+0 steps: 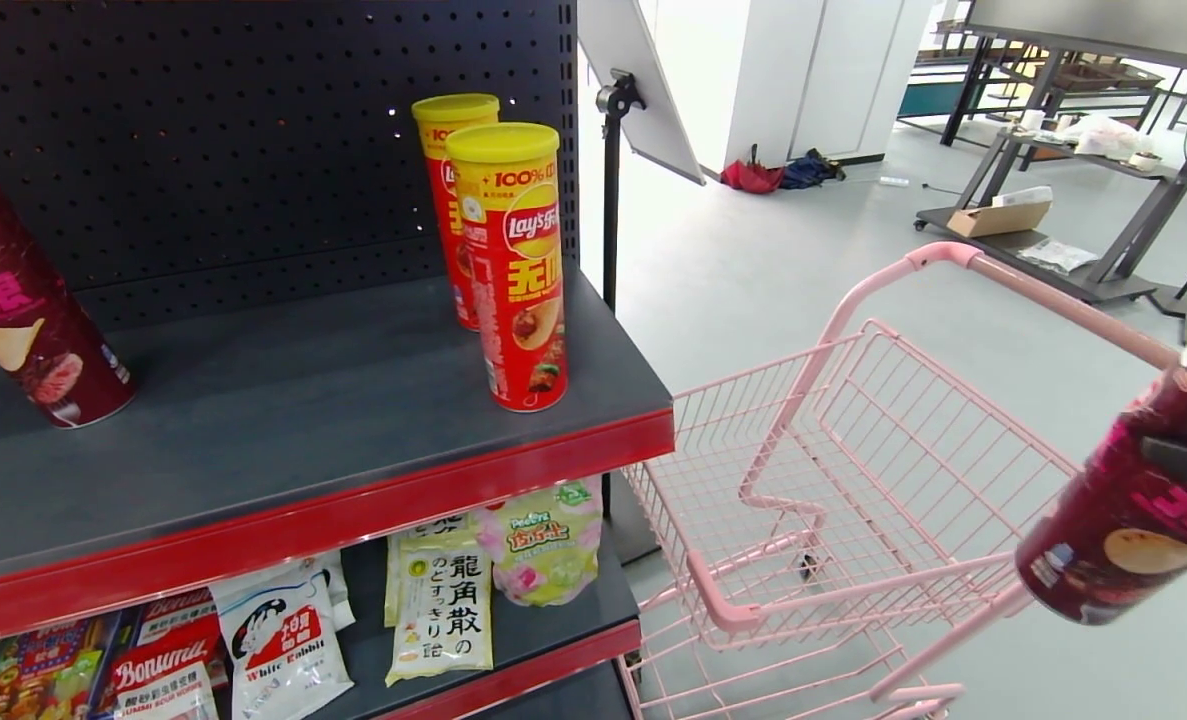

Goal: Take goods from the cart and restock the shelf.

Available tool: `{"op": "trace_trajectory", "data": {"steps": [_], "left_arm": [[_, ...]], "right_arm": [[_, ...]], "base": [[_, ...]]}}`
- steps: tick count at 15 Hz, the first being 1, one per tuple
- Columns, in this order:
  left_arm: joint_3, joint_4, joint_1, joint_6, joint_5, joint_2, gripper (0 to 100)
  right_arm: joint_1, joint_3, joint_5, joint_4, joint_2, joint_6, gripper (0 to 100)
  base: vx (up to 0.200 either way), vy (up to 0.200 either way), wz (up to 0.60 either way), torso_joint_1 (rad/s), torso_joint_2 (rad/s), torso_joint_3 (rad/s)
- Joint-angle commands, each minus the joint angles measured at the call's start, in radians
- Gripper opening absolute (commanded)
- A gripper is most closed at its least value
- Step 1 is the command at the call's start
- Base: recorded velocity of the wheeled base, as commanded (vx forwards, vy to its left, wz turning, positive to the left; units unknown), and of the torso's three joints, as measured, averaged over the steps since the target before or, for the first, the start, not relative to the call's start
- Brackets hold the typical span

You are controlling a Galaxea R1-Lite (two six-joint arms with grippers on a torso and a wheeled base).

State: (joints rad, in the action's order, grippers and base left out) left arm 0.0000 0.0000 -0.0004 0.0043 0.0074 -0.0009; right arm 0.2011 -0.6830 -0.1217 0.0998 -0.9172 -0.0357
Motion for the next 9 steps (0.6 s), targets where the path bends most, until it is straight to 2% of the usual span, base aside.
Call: {"op": "trace_trajectory", "data": {"steps": [1,8,9], "left_arm": [[0.0,0.0,0.0,0.0,0.0,0.001,100],[0.0,0.0,0.0,0.0,0.0,0.001,100],[0.0,0.0,0.0,0.0,0.0,0.001,100]], "right_arm": [[-0.022,0.068,-0.016,0.014,0.159,-0.024,0],[-0.022,0.102,-0.004,0.017,0.198,-0.061,0],[-0.02,0.105,-0.004,0.017,0.196,-0.062,0]], "base": [[0.0,0.0,0.0,0.0,0.0,0.0],[0.0,0.0,0.0,0.0,0.0,0.0],[0.0,0.0,0.0,0.085,-0.27,-0.163]]}}
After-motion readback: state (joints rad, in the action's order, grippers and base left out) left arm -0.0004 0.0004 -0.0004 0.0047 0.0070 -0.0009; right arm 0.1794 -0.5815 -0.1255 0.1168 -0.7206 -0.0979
